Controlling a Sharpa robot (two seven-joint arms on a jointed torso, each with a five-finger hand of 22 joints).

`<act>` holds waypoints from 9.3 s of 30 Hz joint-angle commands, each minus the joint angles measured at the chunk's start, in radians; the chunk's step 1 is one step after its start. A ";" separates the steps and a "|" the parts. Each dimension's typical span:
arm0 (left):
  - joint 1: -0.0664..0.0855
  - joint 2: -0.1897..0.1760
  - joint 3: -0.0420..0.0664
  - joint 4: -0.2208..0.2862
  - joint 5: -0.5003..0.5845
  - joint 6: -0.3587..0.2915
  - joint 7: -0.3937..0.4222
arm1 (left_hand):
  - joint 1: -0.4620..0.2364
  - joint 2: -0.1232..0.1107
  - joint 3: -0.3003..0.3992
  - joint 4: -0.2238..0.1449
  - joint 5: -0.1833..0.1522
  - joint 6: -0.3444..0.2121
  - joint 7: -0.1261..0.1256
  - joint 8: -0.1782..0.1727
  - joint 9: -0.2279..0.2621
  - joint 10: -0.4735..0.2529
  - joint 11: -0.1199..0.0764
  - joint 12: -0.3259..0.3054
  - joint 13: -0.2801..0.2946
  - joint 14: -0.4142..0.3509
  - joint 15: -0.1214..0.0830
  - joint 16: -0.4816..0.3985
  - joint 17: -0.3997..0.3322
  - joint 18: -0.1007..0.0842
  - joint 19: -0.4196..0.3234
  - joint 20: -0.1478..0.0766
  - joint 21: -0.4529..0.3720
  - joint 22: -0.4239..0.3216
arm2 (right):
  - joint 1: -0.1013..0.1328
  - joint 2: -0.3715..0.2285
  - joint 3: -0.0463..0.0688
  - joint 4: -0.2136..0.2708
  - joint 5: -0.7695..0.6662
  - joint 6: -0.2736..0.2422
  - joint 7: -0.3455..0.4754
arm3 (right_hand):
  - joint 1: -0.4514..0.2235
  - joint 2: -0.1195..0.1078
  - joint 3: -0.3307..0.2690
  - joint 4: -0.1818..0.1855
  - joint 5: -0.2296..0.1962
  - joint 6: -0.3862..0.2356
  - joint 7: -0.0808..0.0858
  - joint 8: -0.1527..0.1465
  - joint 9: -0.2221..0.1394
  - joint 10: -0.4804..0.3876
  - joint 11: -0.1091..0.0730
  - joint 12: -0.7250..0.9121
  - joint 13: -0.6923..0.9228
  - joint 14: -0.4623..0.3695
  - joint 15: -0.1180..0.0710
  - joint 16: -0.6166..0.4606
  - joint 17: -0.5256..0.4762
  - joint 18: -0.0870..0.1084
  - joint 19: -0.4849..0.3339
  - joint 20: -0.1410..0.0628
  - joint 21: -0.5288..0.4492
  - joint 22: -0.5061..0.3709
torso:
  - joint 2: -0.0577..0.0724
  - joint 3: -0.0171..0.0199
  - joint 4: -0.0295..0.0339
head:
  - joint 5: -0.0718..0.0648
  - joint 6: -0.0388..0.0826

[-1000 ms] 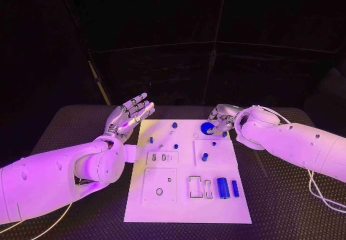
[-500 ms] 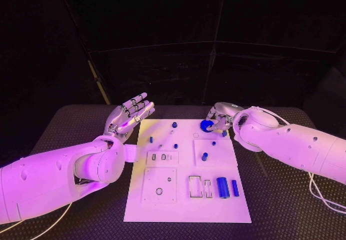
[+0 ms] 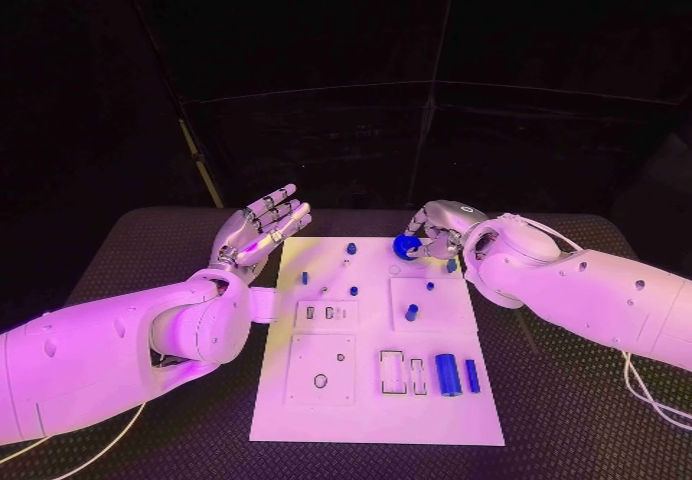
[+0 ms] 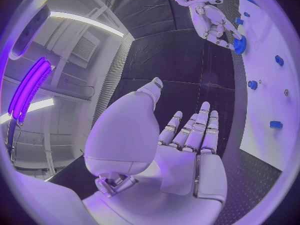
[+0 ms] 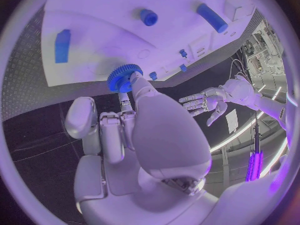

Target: Assemble the parts on the task board

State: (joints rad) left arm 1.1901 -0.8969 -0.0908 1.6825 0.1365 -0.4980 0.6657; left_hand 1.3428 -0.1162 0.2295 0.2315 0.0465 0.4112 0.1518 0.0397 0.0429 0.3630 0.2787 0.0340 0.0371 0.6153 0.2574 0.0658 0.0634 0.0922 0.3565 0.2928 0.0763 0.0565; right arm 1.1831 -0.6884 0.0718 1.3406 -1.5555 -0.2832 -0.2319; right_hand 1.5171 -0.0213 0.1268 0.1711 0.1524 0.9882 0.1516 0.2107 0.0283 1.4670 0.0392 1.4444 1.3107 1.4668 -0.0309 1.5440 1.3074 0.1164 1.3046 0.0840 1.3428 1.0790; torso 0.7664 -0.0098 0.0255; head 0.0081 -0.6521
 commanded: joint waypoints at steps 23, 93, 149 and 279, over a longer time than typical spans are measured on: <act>0.002 0.005 0.001 0.001 -0.008 0.014 0.003 | 0.004 0.009 0.001 -0.006 0.003 0.004 0.147 0.005 0.001 0.010 -0.003 0.004 0.002 0.008 -0.003 0.004 0.002 0.013 0.001 -0.002 0.005 0.000 | -0.009 0.194 0.000 0.009 -0.149 -0.030 -0.067 | -0.021 0.002 0.026 -0.002 0.006 0.062 -0.030 -0.024 0.047 0.002 -0.002 -0.012 0.106 0.091 -0.002 0.006 0.202 -0.019 0.001 -0.008 0.006 0.003 | 0.002 -0.0016 0.0005 | -0.006 0.002; 0.004 0.005 0.001 0.001 -0.008 0.012 -0.004 | 0.007 0.017 0.010 -0.016 0.003 0.001 0.147 0.003 0.000 0.010 -0.004 0.004 0.001 0.012 -0.003 0.004 0.001 0.013 -0.001 -0.002 0.005 -0.001 | -0.024 0.241 -0.012 -0.073 -0.094 0.115 -0.115 | -0.282 -0.050 0.018 0.117 0.084 -0.150 0.035 -0.152 0.034 -0.058 0.059 -0.080 0.039 0.097 0.051 0.017 0.235 -0.020 0.001 0.041 0.010 0.008 | 0.001 0.0011 -0.0007 | 0.003 -0.019; 0.002 0.020 0.001 -0.045 -0.008 0.022 -0.005 | 0.011 0.019 0.015 -0.023 0.003 0.004 0.147 0.003 0.000 0.012 -0.004 0.004 0.002 0.014 -0.003 0.004 0.002 0.013 0.000 -0.002 0.006 -0.001 | -0.114 -0.206 -0.013 -0.041 0.447 -0.036 0.376 | -0.096 -0.107 0.010 -0.040 0.077 -0.079 0.025 -0.140 0.042 -0.050 0.049 -0.058 0.060 0.094 0.045 0.011 0.221 -0.015 -0.015 0.036 -0.004 -0.020 | -0.018 0.0040 -0.0195 | -0.031 -0.001; 0.010 0.030 0.000 -0.079 -0.015 0.161 -0.120 | -0.067 0.106 0.036 -0.153 0.004 0.566 0.057 0.094 0.029 0.727 -0.131 0.140 0.045 0.547 -0.158 0.181 0.096 0.093 0.533 -0.074 0.266 0.099 | -0.124 0.155 -0.024 0.122 -0.079 -0.036 -0.005 | -0.117 0.009 0.050 -0.080 0.057 0.134 -0.047 -0.065 0.064 0.033 -0.014 0.028 0.154 0.104 -0.012 0.027 0.263 -0.028 0.030 -0.015 0.031 0.048 | -0.052 -0.0045 -0.0013 | 0.027 -0.055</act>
State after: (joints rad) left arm 1.1977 -0.8692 -0.0913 1.6031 0.1307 -0.3642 0.5487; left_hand 1.2802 -0.0171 0.2652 0.0824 0.0465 0.9725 0.2092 0.1290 0.0729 1.0848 0.1464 0.1765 0.0831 1.1566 0.0983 0.2470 0.1587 0.1702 0.8818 0.2178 0.3381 0.1543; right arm 1.0581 -0.5382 0.0499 1.4651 -1.5801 -0.3416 -0.1912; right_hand 1.4082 -0.0116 0.1794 0.0897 0.2044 1.0819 0.1401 0.1424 0.0810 1.4648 0.0303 1.4675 1.3079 1.4648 -0.0358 1.5663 1.3073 0.1007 1.3346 0.0747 1.3701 1.1257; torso 0.7139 -0.0151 0.0257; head 0.0350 -0.7077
